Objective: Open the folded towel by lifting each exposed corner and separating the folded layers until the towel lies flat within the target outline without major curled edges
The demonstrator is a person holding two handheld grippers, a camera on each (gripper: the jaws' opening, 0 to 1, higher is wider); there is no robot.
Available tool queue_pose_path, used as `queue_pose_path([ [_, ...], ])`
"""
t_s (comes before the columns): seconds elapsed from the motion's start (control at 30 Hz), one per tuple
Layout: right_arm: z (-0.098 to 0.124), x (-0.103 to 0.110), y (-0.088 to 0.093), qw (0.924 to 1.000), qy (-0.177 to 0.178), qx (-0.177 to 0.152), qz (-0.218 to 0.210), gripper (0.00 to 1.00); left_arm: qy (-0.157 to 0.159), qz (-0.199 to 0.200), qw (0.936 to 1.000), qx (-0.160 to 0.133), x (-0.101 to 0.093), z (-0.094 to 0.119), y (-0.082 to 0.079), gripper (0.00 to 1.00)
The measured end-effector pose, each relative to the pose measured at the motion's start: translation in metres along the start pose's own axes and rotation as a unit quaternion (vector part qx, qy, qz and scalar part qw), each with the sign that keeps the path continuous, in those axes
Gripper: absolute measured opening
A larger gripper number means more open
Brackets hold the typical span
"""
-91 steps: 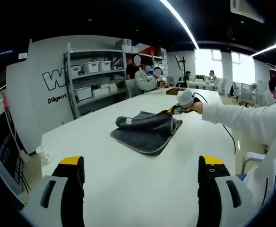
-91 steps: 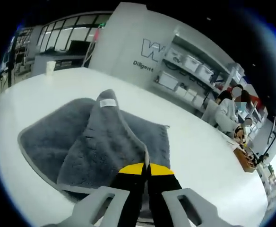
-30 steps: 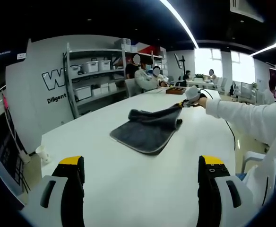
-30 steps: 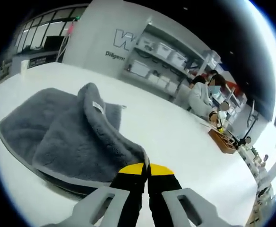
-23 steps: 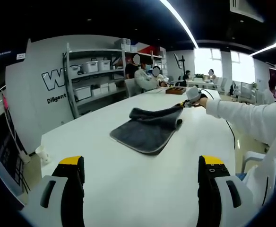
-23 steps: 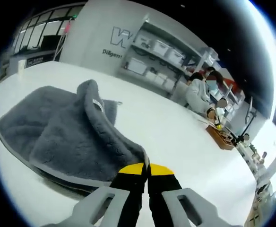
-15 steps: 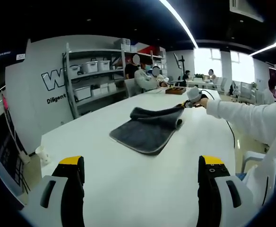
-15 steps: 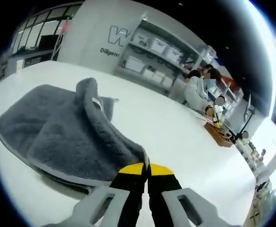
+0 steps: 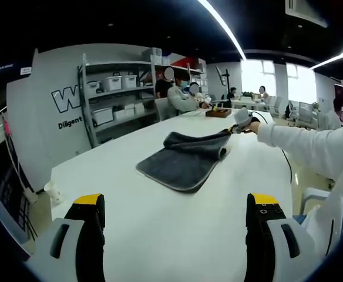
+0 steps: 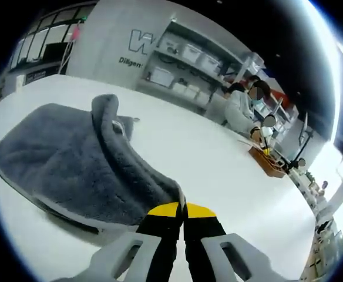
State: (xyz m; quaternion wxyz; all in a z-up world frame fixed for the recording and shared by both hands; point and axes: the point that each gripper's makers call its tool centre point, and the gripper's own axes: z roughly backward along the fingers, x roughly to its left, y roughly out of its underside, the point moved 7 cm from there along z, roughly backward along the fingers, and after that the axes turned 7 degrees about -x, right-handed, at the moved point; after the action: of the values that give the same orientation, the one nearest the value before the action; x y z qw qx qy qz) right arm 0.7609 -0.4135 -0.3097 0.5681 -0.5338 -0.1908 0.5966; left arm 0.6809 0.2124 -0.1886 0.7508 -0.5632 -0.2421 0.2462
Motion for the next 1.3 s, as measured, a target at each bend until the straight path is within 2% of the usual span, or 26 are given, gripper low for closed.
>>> queue_pose_path([
  [0.7, 0.001, -0.028, 0.016, 0.9994, 0.025, 0.017, -0.015, 0.0, -0.001, 0.0, 1.0, -0.001, -0.002, 0.0, 0.0, 0.99],
  [1.3, 0.01, -0.052, 0.027, 0.9982, 0.047, 0.022, -0.029, 0.0, 0.0, -0.004, 1.0, 0.006, -0.008, -0.005, 0.002, 0.99],
])
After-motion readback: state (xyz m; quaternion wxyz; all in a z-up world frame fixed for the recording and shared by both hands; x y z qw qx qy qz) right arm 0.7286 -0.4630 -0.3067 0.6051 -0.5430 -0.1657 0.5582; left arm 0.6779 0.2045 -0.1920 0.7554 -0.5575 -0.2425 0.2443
